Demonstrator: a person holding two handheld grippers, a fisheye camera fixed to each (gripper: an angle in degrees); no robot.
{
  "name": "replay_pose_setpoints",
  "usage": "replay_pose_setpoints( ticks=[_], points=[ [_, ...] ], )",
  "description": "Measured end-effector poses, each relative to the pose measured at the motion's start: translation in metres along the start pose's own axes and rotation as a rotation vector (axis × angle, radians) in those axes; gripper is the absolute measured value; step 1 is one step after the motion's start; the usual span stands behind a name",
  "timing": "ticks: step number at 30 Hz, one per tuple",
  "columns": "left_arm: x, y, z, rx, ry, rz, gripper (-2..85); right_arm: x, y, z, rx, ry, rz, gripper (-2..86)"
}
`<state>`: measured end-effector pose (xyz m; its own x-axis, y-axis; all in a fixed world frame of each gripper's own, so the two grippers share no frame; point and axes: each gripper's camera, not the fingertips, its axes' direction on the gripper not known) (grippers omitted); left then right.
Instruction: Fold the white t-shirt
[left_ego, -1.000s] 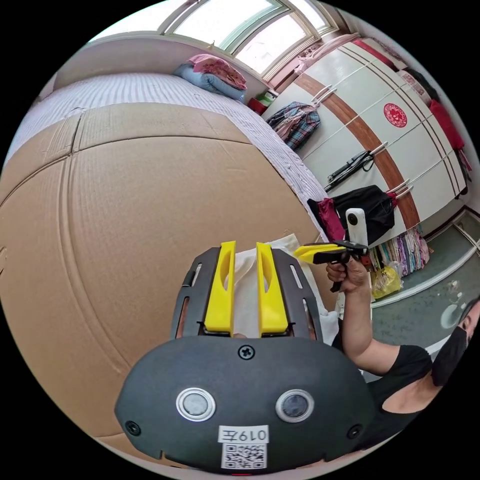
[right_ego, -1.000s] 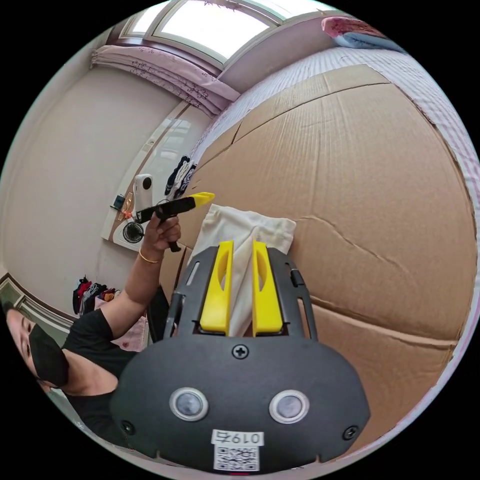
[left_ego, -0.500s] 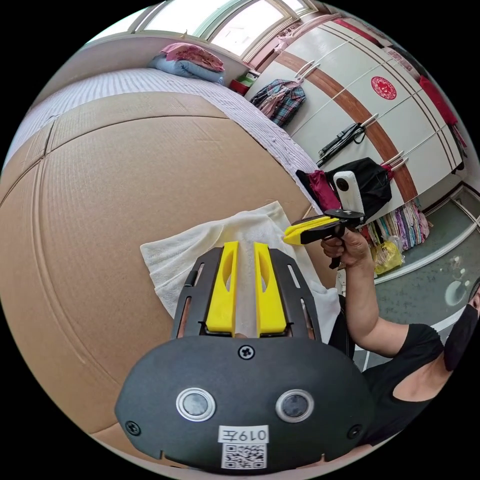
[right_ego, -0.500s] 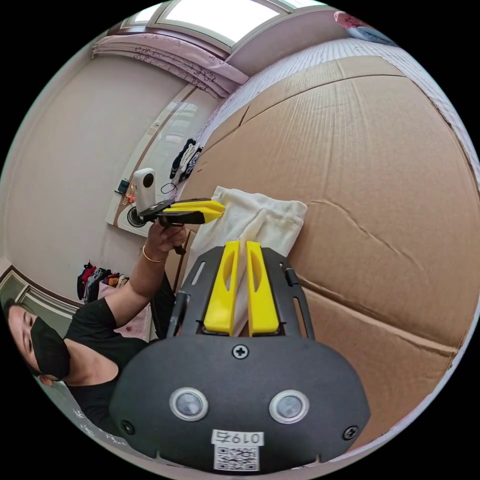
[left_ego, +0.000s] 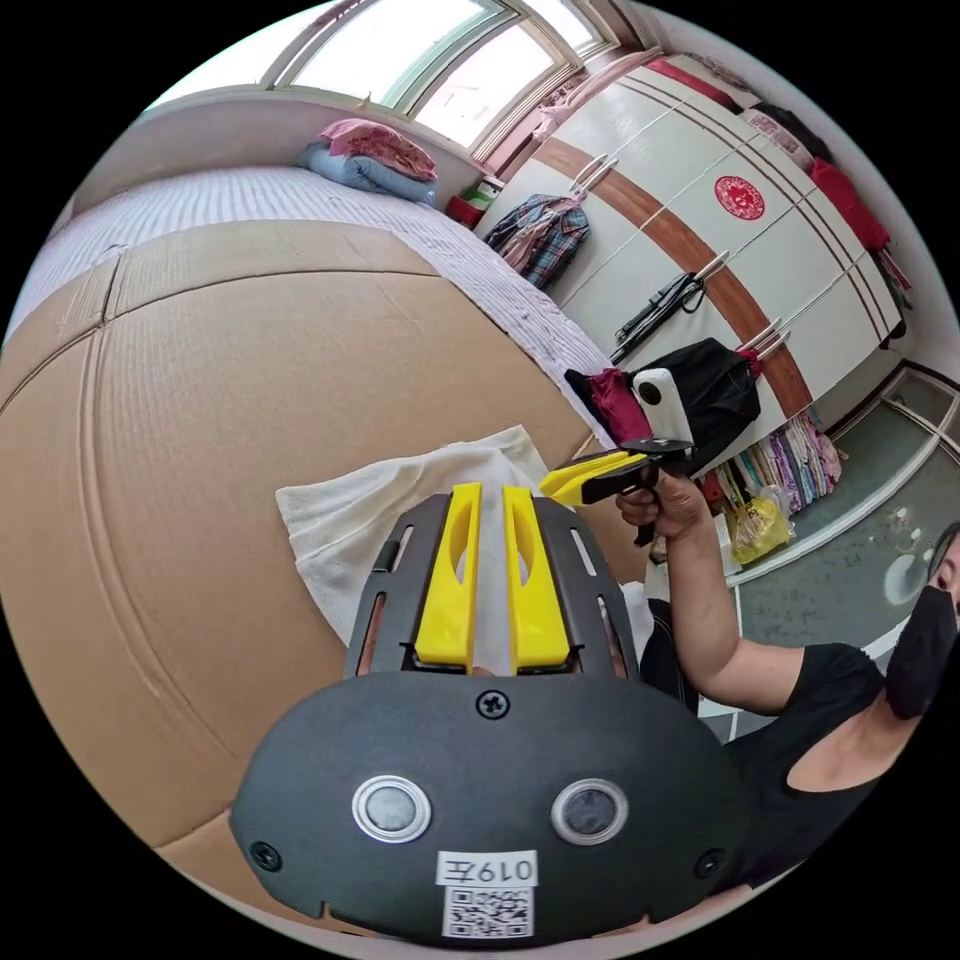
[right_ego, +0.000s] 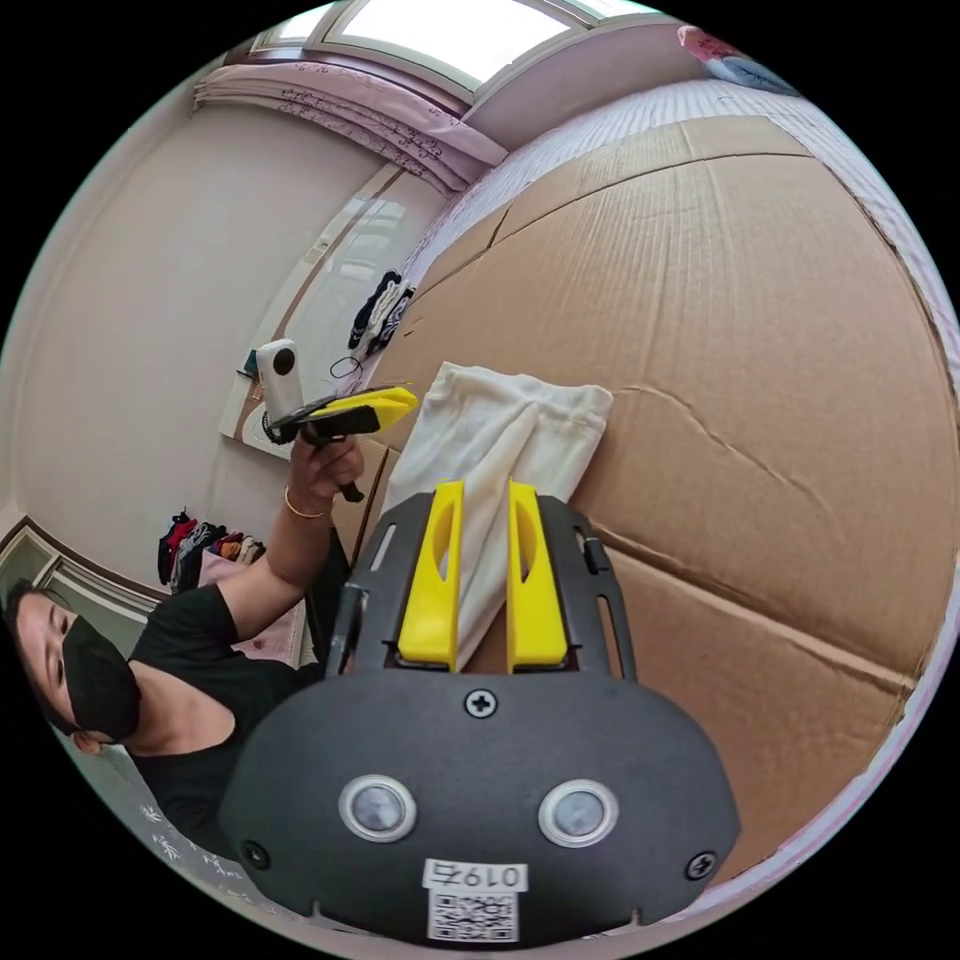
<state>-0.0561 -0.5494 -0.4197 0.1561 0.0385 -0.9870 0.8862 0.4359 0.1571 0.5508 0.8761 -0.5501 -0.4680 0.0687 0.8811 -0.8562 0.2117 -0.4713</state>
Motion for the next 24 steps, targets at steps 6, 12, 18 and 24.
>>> replay_pose_setpoints(
  ticks=[6, 12, 18, 24],
  points=[
    [-0.008, 0.081, -0.028, 0.014, -0.123, -0.187, 5.7, -0.016, 0.015, 0.016, -0.065, 0.012, -0.031, 7.1],
    [-0.025, 0.109, -0.025, 0.067, -0.026, -0.364, 6.8, -0.028, 0.027, 0.030, -0.085, 0.018, -0.039, 5.3],
    [-0.016, 0.123, -0.008, 0.108, 0.020, -0.414, 4.3, -0.032, 0.043, 0.029, -0.070, 0.014, -0.032, 0.9],
    [0.003, 0.127, 0.005, 0.100, -0.029, -0.417, 1.7, -0.042, 0.058, 0.028, -0.056, 0.011, -0.037, 1.9]
  ],
)
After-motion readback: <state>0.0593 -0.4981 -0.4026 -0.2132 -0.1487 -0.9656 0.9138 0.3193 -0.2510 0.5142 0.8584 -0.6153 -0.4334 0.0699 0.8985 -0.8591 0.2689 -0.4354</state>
